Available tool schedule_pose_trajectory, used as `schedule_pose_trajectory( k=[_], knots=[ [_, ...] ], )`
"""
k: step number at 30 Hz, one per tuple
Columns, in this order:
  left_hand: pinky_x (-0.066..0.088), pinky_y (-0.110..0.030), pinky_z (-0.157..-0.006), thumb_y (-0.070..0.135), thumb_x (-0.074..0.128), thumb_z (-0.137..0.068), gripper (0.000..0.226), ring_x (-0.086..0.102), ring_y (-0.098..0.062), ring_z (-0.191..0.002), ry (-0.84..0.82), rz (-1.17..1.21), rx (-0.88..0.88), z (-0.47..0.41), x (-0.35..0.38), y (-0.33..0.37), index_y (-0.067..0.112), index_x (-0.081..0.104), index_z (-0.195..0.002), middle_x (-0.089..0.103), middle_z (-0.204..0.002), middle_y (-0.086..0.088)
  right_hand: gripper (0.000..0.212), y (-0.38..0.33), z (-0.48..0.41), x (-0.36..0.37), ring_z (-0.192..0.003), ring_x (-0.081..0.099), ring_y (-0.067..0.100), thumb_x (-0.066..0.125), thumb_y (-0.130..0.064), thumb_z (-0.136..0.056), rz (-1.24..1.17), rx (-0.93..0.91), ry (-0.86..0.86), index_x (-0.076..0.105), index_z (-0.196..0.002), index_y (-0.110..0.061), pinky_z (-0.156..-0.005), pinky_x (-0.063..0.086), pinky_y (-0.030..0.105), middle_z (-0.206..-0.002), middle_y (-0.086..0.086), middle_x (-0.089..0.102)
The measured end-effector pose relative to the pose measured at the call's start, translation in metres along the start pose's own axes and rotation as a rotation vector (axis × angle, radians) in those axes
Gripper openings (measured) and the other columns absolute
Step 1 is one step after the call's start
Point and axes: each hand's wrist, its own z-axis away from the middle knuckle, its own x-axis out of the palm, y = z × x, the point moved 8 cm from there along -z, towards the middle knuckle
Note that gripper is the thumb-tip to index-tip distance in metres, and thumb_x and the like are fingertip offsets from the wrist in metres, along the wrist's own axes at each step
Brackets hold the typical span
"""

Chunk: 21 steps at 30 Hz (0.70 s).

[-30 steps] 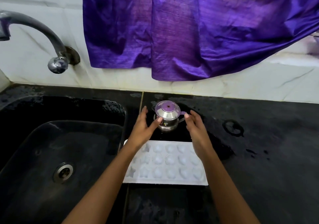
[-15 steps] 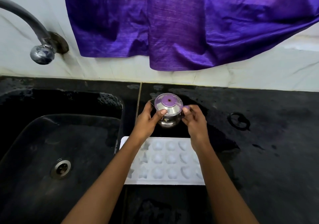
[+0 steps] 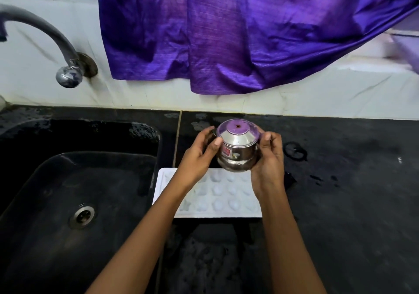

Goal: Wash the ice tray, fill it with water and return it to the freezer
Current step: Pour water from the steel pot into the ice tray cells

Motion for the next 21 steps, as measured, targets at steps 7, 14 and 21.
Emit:
schedule_pose_trajectory(
  k=[7, 14, 21],
  knots=[
    [0.011, -0.041, -0.116, 0.083, 0.027, -0.063, 0.108, 0.005, -0.015, -0.145, 0.062, -0.85, -0.05, 0.048, -0.055, -0.035, 0.017, 0.017, -0.149, 0.014, -0.158, -0.002, 0.02, -0.037, 0.015, -0.039, -0.068, 0.06, -0.002, 0.044, -0.014, -0.098, 0.069, -0.107, 0.146, 0.051, -0.078, -0.016, -0.063, 0.049, 0.017, -0.073, -0.015, 0.065],
    [-0.008, -0.042, -0.116, 0.09, 0.023, -0.041, 0.135, -0.016, -0.011, -0.143, -0.025, -0.974, -0.283, 0.083, -0.081, -0.077, 0.016, -0.011, -0.149, -0.014, -0.158, 0.003, 0.021, -0.059, 0.027, -0.068, -0.06, 0.057, -0.007, 0.047, -0.017, -0.097, 0.159, -0.168, 0.242, 0.051, -0.076, -0.017, -0.054, 0.046, 0.011, -0.074, -0.01, 0.061],
    [-0.008, -0.041, -0.115, 0.103, 0.03, -0.02, 0.163, -0.02, -0.013, -0.142, -0.083, -0.953, -0.286, 0.091, -0.071, -0.088, 0.012, -0.019, -0.146, -0.02, -0.156, 0.0, 0.022, -0.066, 0.027, -0.079, -0.063, 0.058, -0.006, 0.048, -0.014, -0.096, 0.188, -0.17, 0.239, 0.05, -0.074, -0.016, -0.059, 0.046, 0.011, -0.075, -0.011, 0.065]
  ],
)
